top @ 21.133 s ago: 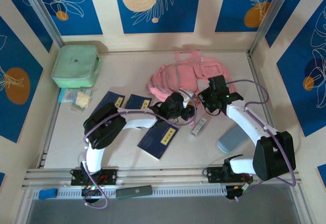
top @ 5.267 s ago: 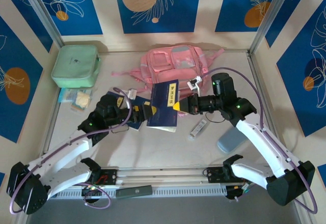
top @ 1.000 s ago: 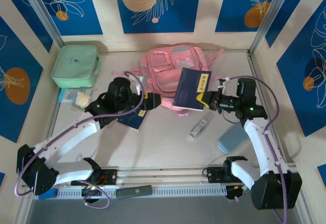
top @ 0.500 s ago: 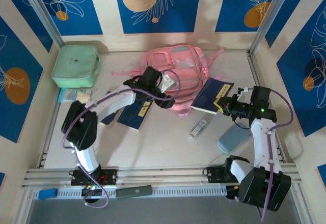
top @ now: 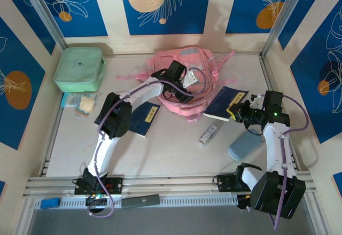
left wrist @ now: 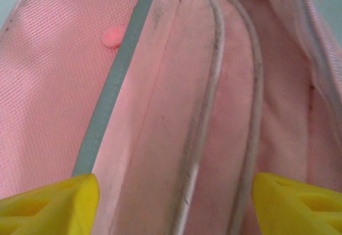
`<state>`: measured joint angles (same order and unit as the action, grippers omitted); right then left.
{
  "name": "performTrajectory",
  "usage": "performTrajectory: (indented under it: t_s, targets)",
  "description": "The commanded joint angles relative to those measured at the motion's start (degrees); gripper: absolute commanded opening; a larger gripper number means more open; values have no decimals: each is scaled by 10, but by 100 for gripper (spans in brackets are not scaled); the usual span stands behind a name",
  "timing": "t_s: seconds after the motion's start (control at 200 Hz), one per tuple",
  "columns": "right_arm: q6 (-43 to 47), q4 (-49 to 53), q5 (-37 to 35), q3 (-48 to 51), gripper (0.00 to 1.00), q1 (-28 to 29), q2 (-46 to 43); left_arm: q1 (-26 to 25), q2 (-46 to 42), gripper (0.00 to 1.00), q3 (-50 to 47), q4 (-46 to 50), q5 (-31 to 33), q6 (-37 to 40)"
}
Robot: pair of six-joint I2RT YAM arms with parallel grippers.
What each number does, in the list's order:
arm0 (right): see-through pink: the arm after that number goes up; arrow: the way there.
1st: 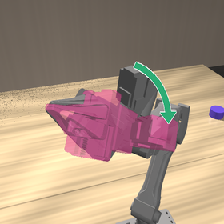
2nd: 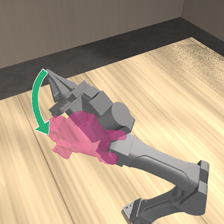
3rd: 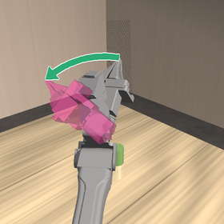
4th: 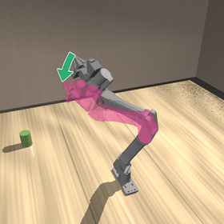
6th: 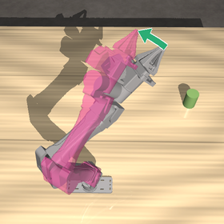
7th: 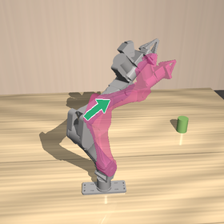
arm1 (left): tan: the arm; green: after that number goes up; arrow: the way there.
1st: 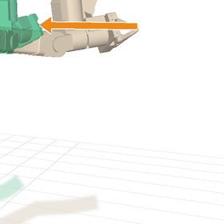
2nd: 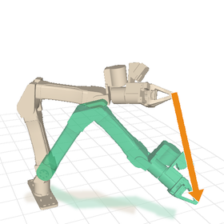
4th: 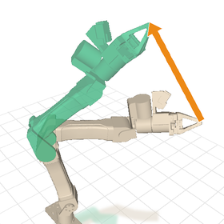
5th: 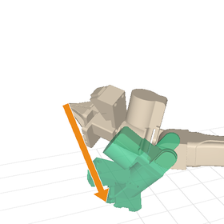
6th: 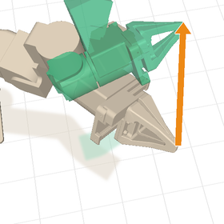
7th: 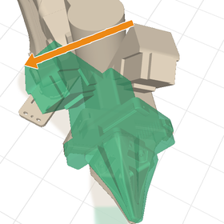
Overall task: Pack the student bag
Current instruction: Open the student bag at the top-center of the table.
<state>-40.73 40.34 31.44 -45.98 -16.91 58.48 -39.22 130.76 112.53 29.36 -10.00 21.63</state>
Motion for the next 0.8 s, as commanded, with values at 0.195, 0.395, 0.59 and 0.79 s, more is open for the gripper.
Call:
performTrajectory:
  t_s: [0.195, 0.395, 0.59, 0.79]
  targets:
    - [-4, -2, 20, -11, 0, -3, 0, 10, 82, 46, 105, 50, 8, 31]
    - [-4, 0, 21, -10, 0, -2, 0, 18, 70, 8, 104, 52, 1, 34]
    - [0, 19, 23, -17, 0, -2, -9, 17, 23, 0, 104, 66, -24, 17]
    - [12, 59, 33, -29, 0, 5, -21, 11, -74, 0, 64, 41, -15, -43]
